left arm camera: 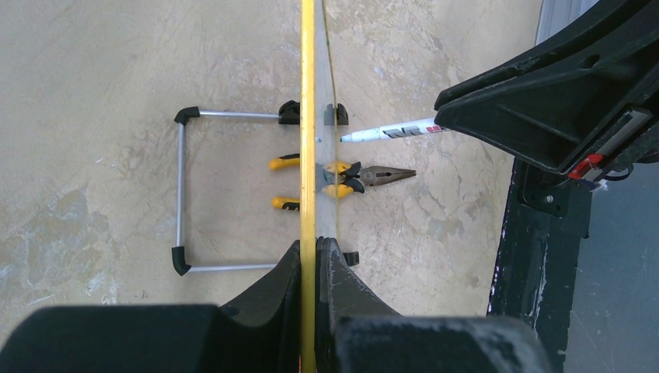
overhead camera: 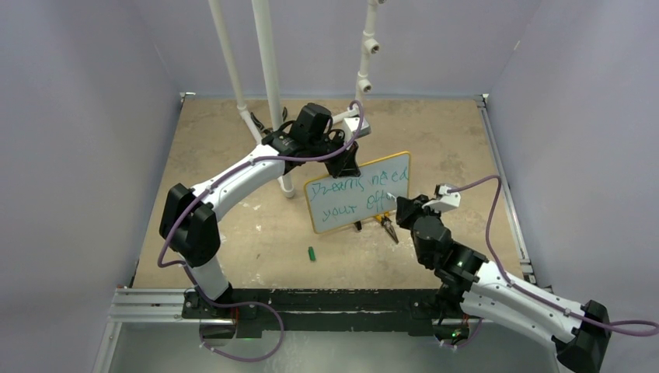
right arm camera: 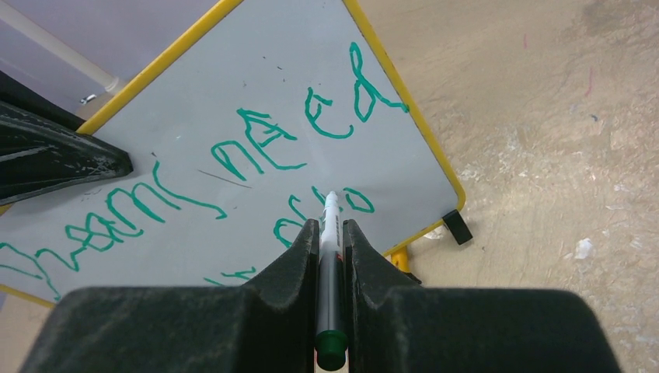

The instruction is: Write a sentence on the whiteboard

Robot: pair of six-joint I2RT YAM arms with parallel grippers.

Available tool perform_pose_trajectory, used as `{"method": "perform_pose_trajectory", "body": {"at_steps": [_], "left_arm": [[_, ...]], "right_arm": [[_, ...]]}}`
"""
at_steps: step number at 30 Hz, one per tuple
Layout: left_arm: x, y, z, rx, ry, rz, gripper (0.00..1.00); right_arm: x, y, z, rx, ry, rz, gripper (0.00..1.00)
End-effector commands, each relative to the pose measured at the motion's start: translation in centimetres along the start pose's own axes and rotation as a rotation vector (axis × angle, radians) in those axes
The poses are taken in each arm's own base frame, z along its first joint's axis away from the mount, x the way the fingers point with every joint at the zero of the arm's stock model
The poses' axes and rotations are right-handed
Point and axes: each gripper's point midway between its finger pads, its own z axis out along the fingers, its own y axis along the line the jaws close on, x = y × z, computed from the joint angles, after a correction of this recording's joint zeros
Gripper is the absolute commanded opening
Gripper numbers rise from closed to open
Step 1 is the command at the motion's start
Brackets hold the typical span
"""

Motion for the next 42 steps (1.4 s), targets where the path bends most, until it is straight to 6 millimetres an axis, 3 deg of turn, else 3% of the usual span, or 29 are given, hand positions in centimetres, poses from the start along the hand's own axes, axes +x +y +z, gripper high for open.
{"method": "perform_pose_trajectory", "body": {"at_steps": [1, 7, 19, 28, 36, 42], "left_arm": [[0.4, 0.1, -0.4, -0.016, 0.007, 0.035, 0.00], [0.6, 0.2, -0.3, -0.017, 0.012, 0.034, 0.00], [0.7, 0.1, -0.3, -0.015, 0.014, 0.034, 0.00], [0.7, 0.0, -0.3, -0.008, 0.012, 0.035, 0.00], [0.8, 0.0, -0.2, -0.006, 0.015, 0.034, 0.00], [0.8, 0.0, -0.3, -0.005, 0.015, 0.035, 0.00]], "right_arm": [[-0.8, 0.4, -0.6, -0.030, 0.006, 0.043, 0.00], [-1.6, -0.4, -1.1, -0.029, -0.032, 0.064, 0.00], [-0.9, -1.4, -0.1, 0.008, -0.043, 0.040, 0.00], [-1.3, -1.0, 0.6, -0.002, -0.066, 0.045, 0.00], [-0.3, -0.5, 1.2, -0.002, -0.039, 0.037, 0.00], [0.0, -1.7, 1.4, 0.071, -0.039, 0.045, 0.00]]}}
